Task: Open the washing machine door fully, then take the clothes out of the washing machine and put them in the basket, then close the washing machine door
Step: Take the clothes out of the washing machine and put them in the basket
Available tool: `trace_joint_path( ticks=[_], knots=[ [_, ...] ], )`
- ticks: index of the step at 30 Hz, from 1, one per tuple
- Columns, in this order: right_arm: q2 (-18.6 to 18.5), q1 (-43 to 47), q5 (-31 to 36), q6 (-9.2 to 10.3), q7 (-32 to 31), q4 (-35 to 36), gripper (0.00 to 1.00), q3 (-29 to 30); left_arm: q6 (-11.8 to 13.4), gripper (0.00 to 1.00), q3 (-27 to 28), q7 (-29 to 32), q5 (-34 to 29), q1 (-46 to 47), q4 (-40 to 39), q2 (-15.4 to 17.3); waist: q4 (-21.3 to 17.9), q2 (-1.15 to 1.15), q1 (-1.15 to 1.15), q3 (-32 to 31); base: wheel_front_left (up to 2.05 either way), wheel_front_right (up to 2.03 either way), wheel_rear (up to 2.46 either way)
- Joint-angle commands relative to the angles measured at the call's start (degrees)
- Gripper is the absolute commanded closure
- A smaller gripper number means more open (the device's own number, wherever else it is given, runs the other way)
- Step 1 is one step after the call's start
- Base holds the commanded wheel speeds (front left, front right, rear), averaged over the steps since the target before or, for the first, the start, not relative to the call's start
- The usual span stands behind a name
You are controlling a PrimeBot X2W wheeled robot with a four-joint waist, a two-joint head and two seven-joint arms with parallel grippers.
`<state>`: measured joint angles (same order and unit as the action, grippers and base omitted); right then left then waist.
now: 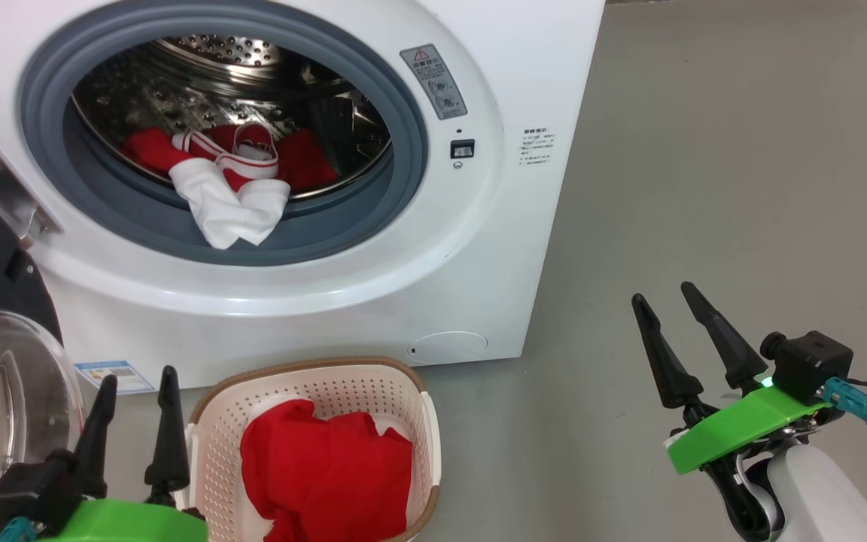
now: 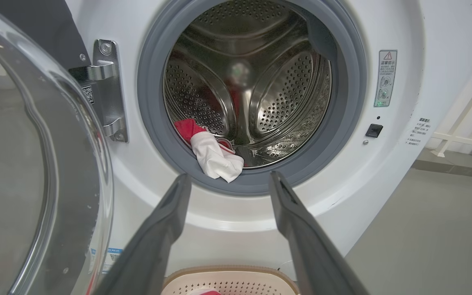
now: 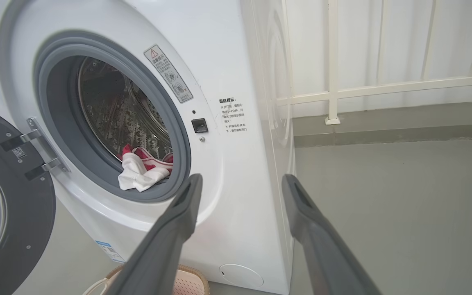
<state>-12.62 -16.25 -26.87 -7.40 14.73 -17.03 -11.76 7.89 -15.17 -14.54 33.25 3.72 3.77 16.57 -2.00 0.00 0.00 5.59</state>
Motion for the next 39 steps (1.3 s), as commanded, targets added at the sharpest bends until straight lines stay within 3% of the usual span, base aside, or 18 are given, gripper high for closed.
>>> trace_joint_path(
  ticks=[1, 27, 39],
  knots=[
    [-0.37, 0.43, 0.2, -0.09, 0.27, 1.59, 0.0, -0.68, 0.28, 0.0, 2.4, -0.46, -0.89, 0.86, -1.54, 1.2, 0.0, 0.0, 0.0, 0.01, 0.0, 0.0, 0.0],
    [-0.1, -0.03, 0.69, -0.09, 0.27, 1.7, 0.0, -0.16, -0.58, 0.0, 2.73, -0.46, -1.65, 1.78, -1.13, 0.86, -0.25, 0.0, 0.0, 1.23, 0.0, 0.0, 0.0],
    [0.62, -1.28, 1.06, -0.09, 0.27, 2.59, 0.0, 0.31, -1.53, 0.0, 1.06, 1.58, -3.53, 8.09, 0.11, 2.66, -1.34, 0.0, 0.0, 5.26, 0.0, 0.0, 0.0]
  ],
)
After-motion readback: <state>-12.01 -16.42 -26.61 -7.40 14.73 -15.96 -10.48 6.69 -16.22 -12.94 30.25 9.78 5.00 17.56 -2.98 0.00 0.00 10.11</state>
